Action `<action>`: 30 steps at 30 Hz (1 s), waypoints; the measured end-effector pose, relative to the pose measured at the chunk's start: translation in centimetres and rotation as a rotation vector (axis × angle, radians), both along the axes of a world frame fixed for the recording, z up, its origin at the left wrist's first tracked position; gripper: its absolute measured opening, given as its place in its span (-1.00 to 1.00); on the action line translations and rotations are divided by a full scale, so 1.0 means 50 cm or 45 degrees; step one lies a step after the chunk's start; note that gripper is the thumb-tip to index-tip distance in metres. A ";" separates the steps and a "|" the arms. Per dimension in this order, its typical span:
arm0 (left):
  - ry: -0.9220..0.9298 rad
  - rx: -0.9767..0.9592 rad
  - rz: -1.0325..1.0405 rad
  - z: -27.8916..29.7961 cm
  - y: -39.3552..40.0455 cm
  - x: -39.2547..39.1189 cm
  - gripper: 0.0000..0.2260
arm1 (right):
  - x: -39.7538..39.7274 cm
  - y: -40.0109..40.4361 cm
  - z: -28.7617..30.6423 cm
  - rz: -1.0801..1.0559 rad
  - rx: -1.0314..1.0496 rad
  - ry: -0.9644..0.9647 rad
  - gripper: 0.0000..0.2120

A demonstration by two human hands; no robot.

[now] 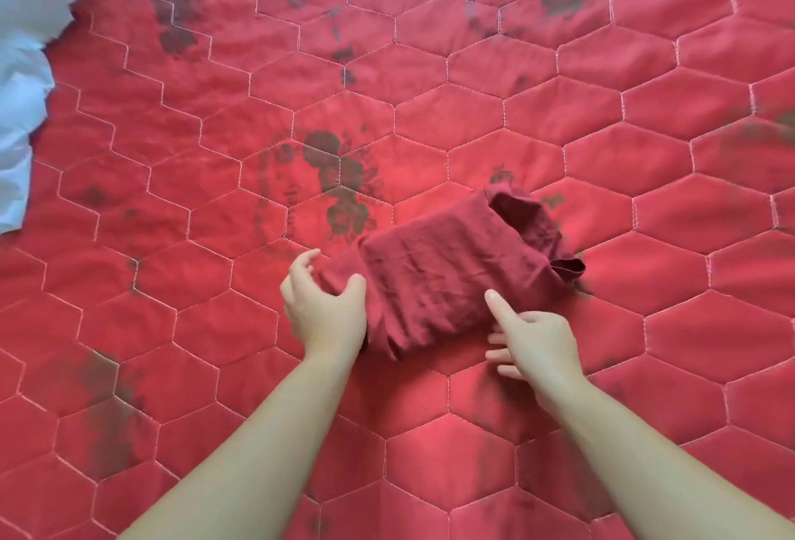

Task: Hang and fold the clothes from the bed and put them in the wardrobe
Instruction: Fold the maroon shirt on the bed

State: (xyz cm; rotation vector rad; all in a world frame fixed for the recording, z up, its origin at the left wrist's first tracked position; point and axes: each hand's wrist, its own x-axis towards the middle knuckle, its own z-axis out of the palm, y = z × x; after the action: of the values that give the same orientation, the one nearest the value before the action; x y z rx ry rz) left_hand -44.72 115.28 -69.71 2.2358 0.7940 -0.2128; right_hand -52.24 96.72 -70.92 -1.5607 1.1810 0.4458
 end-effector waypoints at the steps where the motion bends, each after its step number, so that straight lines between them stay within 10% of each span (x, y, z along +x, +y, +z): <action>1: -0.003 0.147 -0.267 -0.002 -0.004 0.005 -0.49 | -0.006 -0.003 0.004 -0.115 0.098 0.051 -0.59; 7: 0.436 0.406 -1.276 0.004 -0.065 0.096 -0.24 | 0.050 -0.001 -0.003 -0.705 0.559 -0.149 -0.61; 13: 0.512 0.341 -1.228 0.022 -0.059 0.137 -0.11 | 0.120 -0.005 0.012 -0.560 0.781 -0.347 -0.61; 17: 0.531 -0.855 -0.918 0.085 -0.037 0.158 -0.44 | 0.145 -0.045 0.105 -0.079 1.032 -0.467 -0.61; 20: 0.683 -1.279 -0.721 0.122 -0.030 0.162 -0.82 | 0.174 -0.072 0.163 -0.045 0.984 -0.507 -0.68; 27: 0.578 -1.288 -0.447 0.196 -0.051 0.138 -0.57 | 0.155 -0.057 0.233 0.111 0.683 -0.294 -0.64; 30: 0.581 -1.130 -0.539 0.241 -0.025 0.144 -0.68 | 0.153 -0.049 0.272 0.063 0.304 -0.500 -0.28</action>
State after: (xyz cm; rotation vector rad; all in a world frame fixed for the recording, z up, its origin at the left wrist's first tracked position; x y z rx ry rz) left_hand -37.53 114.01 -57.65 1.4702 0.3134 -1.0792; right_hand -44.57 94.25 -57.34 -1.3927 0.7603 0.2830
